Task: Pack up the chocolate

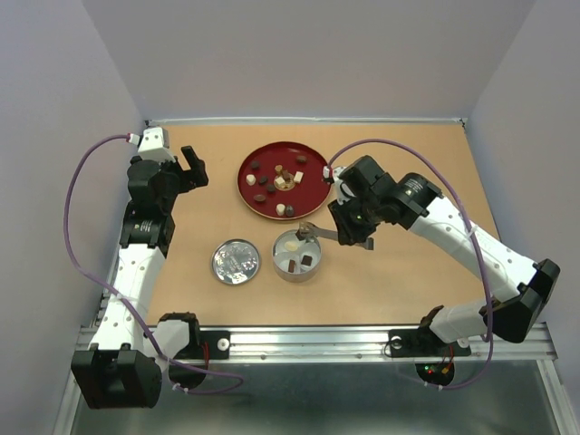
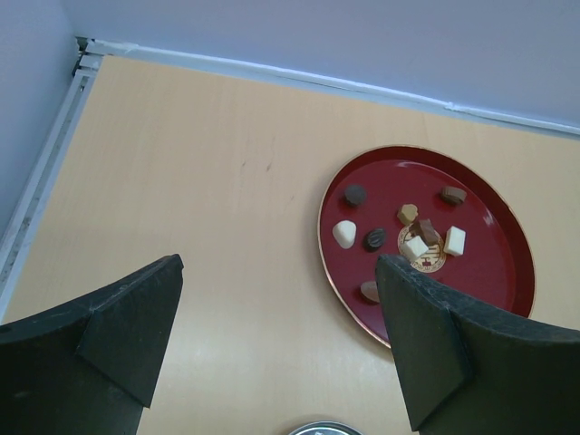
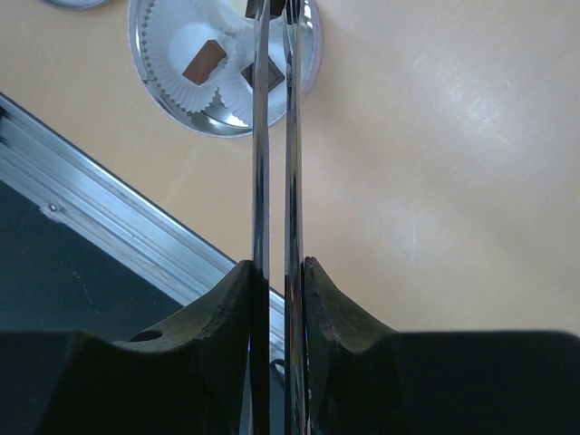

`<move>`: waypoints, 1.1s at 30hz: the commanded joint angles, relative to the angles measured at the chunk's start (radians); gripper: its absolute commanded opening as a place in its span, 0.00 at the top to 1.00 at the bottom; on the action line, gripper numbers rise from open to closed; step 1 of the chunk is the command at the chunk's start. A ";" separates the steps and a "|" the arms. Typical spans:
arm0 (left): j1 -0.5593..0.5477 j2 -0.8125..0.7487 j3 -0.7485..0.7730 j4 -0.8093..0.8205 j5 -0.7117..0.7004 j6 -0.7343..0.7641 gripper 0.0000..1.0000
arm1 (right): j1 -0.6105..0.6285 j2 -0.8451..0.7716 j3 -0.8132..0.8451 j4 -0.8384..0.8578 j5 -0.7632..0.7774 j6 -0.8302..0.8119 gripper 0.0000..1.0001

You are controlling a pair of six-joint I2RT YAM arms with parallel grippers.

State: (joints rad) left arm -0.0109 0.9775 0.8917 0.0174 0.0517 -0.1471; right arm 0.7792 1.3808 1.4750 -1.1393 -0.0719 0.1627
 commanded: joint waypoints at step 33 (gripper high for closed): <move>0.003 -0.007 0.000 0.030 0.010 0.004 0.01 | 0.043 0.047 0.047 0.096 -0.031 0.018 0.60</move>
State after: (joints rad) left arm -0.0109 0.9791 0.8917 0.0174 0.0521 -0.1471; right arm 0.8131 1.4414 1.4746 -1.0874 -0.1146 0.1802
